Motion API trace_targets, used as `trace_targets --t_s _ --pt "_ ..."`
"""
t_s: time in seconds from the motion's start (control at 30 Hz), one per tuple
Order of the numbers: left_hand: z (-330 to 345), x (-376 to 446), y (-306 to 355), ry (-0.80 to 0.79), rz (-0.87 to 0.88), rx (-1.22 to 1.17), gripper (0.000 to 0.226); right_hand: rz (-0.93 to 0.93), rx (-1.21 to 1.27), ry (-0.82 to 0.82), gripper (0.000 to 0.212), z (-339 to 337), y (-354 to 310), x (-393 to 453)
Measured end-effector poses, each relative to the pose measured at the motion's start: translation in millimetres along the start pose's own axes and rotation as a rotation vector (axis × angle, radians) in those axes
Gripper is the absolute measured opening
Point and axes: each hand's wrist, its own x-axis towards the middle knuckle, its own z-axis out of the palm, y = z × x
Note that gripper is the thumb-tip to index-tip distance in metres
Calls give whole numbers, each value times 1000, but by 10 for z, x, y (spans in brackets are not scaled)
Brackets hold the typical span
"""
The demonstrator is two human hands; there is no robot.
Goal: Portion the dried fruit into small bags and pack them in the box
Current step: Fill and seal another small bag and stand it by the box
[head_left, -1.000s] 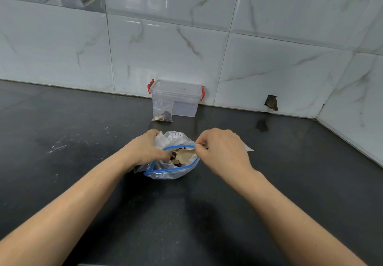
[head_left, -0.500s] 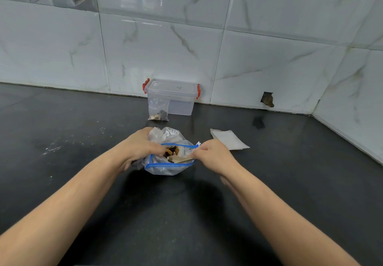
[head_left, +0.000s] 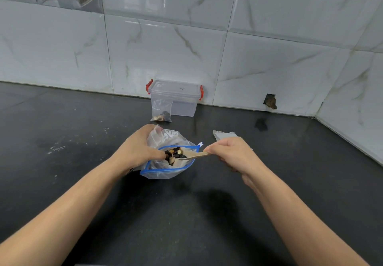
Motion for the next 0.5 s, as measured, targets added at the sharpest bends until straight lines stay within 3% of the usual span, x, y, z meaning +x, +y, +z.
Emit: trace_targets --t_s 0.13,0.3,0.5 --pt "-38 -50 6 76 101 8 76 -25 36 -7 24 -138 -98 -91" --pt "-34 -93 100 138 247 13 73 -153 49 53 15 -255 -417 -106" --pt "41 -98 149 188 313 11 72 -468 -453 145 24 55 -790 -71"
